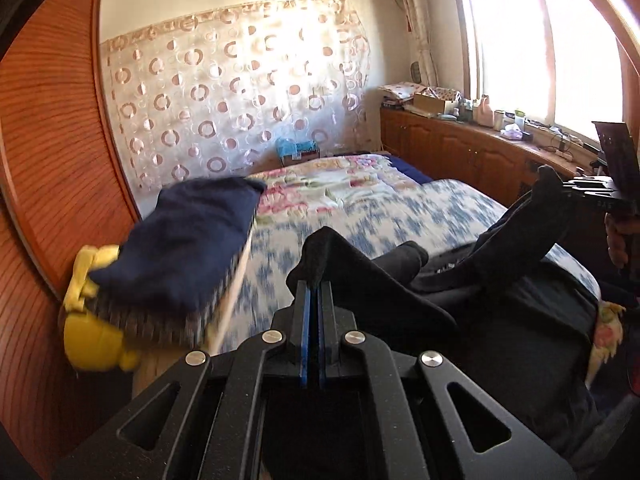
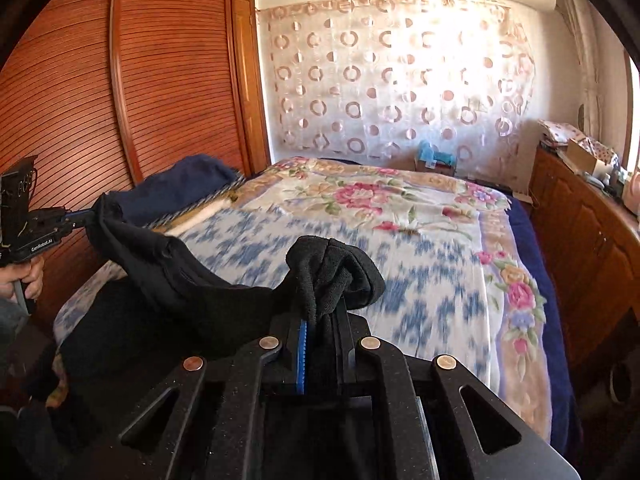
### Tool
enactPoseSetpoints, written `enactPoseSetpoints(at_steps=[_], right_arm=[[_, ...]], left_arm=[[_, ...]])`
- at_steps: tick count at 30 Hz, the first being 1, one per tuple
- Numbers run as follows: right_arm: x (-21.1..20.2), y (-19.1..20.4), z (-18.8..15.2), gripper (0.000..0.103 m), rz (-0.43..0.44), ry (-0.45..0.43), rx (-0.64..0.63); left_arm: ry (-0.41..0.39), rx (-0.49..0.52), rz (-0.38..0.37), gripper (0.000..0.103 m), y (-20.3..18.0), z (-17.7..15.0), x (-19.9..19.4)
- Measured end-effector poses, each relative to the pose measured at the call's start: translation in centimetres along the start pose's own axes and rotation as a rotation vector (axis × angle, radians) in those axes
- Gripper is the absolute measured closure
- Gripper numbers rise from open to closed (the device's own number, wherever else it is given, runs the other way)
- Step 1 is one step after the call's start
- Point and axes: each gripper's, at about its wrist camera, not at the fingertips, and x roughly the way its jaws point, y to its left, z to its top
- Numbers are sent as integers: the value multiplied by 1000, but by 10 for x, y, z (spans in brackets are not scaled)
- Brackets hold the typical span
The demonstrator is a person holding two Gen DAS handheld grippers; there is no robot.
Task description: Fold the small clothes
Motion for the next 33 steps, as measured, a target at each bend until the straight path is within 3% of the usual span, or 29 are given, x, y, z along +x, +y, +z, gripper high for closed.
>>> enactPoseSetpoints(at_steps=[5, 11, 14, 23, 29, 30, 31, 32, 33], right_arm=[[-52, 19, -39, 93, 8, 24, 16], [-99, 34, -66, 93, 32, 69, 54], [-109, 37, -65, 93, 37, 93, 62], [-103, 46, -84, 92, 3, 218, 71], [-106, 51, -71, 80, -9, 195, 64], [-109, 54, -70, 77, -13, 186, 57], [-113, 56, -69, 70, -15, 180, 50], [-117, 58, -69, 60, -20, 175, 43], [-120, 60, -69, 56, -29, 169, 38]], left_arm=[[-2, -49, -23, 99, -7, -41, -52], [40, -112, -33, 99, -14, -82, -84], [75, -153, -61, 99, -14, -100, -89], [143, -104, -32, 98, -24, -117, -77], [113, -113, -36, 45, -18, -110, -80], [112, -118, -38, 28, -18, -109, -79], [103, -124, -40, 22, -17, -108, -78], [96, -127, -38, 22, -16, -106, -77], [94, -130, -39, 21, -15, -104, -74]])
